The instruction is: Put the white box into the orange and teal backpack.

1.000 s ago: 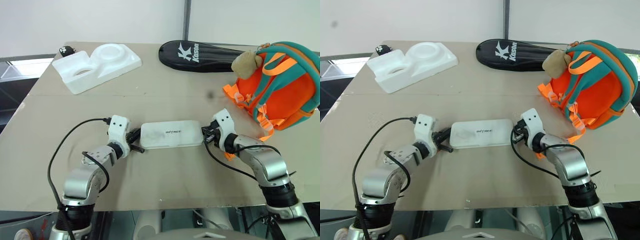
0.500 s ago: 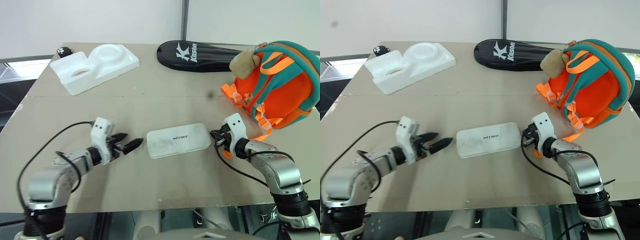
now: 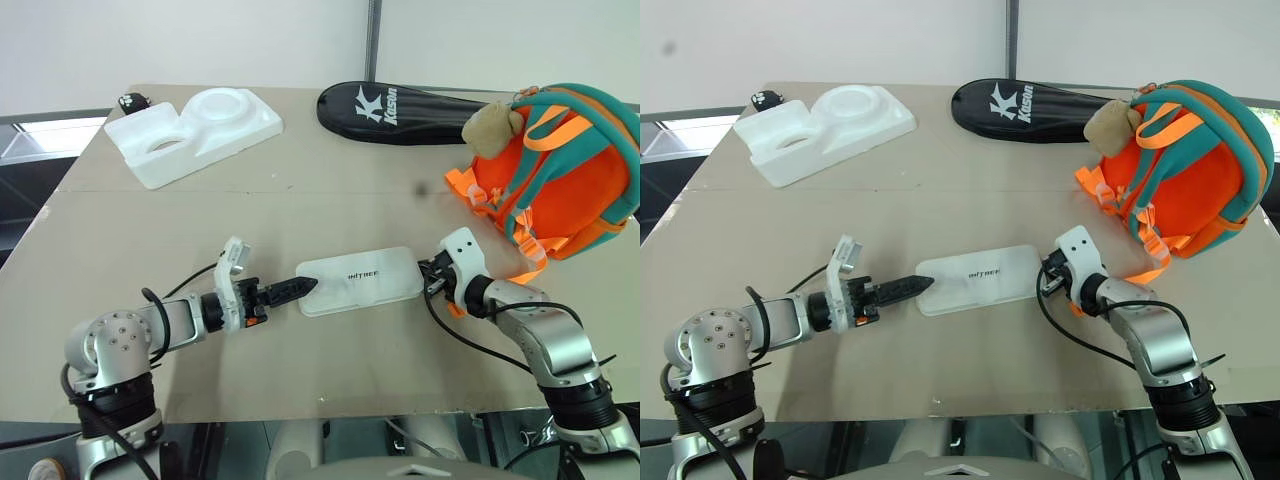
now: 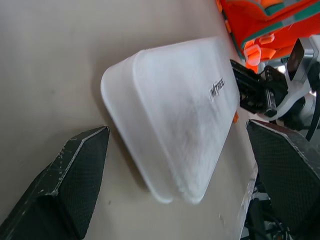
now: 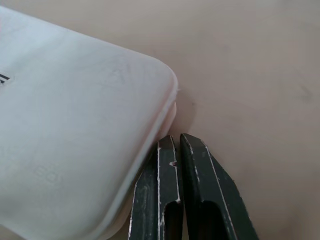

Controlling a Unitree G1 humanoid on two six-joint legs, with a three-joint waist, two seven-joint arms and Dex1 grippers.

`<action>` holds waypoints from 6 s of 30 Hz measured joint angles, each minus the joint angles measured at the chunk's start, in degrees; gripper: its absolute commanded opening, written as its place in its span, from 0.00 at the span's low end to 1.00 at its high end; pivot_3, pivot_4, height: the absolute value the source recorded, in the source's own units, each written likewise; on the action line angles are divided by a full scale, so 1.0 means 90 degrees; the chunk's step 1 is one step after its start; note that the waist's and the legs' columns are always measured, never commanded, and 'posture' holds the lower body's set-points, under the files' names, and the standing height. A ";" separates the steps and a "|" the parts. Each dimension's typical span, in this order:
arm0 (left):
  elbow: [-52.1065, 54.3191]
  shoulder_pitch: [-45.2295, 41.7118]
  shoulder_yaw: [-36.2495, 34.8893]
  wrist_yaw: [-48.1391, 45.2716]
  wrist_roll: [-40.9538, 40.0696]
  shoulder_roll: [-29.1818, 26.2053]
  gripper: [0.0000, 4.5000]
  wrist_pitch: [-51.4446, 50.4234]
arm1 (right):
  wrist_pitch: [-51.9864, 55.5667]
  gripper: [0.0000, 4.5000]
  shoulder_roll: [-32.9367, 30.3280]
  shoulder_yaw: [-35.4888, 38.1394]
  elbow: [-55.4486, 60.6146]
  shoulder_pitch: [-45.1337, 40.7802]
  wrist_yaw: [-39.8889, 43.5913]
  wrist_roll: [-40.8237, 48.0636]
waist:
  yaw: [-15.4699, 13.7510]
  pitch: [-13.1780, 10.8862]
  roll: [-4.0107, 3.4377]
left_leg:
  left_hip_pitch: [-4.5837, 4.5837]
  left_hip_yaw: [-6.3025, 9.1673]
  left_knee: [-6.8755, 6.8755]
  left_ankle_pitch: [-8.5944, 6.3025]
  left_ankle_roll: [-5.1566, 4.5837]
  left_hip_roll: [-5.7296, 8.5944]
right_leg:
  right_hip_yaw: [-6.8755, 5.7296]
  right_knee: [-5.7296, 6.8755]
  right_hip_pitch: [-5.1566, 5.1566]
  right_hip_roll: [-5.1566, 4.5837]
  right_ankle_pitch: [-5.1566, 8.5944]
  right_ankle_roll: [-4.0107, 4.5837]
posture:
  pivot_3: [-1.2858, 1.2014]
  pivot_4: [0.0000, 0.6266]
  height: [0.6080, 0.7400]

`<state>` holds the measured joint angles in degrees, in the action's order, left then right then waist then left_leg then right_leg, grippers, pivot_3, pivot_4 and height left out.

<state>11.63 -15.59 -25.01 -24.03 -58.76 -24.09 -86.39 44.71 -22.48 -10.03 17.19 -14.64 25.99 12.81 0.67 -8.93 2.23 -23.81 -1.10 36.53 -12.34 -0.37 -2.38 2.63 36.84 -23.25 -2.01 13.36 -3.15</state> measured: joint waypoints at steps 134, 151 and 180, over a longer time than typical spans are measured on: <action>0.0172 -0.2212 0.3980 -0.2220 0.3407 -0.0846 0.72 0.5509 | -0.0294 0.00 -0.1004 0.1213 0.1041 -0.1191 0.1666 0.3398 | 0.0018 -0.0023 -0.0013 | -0.0088 0.0029 0.0034 0.0001 -0.0001 -0.0002 | -0.0022 -0.0005 -0.0046 0.0008 -0.0003 -0.0003 | 0.52 0.24 1.00; 0.0327 -0.0765 0.0467 -0.1115 -0.2539 -0.1473 0.99 0.1985 | -0.0874 0.00 -0.0998 0.1184 0.0793 -0.0911 0.1681 0.2735 | -0.0035 -0.0021 -0.0010 | -0.0081 0.0044 0.0075 0.0001 -0.0002 0.0001 | -0.0032 0.0007 -0.0021 -0.0001 -0.0004 -0.0005 | 0.52 0.24 1.00; 0.0308 -0.1068 0.1338 -0.1504 -0.1271 -0.1457 0.03 0.3188 | -0.0845 0.00 -0.0625 0.1329 0.0315 -0.1565 0.0501 0.2244 | 0.0011 -0.0022 -0.0013 | -0.0088 0.0034 0.0060 0.0001 -0.0001 0.0001 | -0.0021 0.0005 -0.0037 0.0007 -0.0004 -0.0003 | 0.52 0.24 1.00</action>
<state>14.40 -25.21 -12.97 -37.56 -70.19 -37.21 -57.70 37.10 -28.11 1.93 20.03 -28.73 30.49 33.00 0.77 -9.13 2.11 -24.61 -0.80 37.07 -12.34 -0.38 -2.37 2.44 36.89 -23.59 -1.95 13.33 -3.18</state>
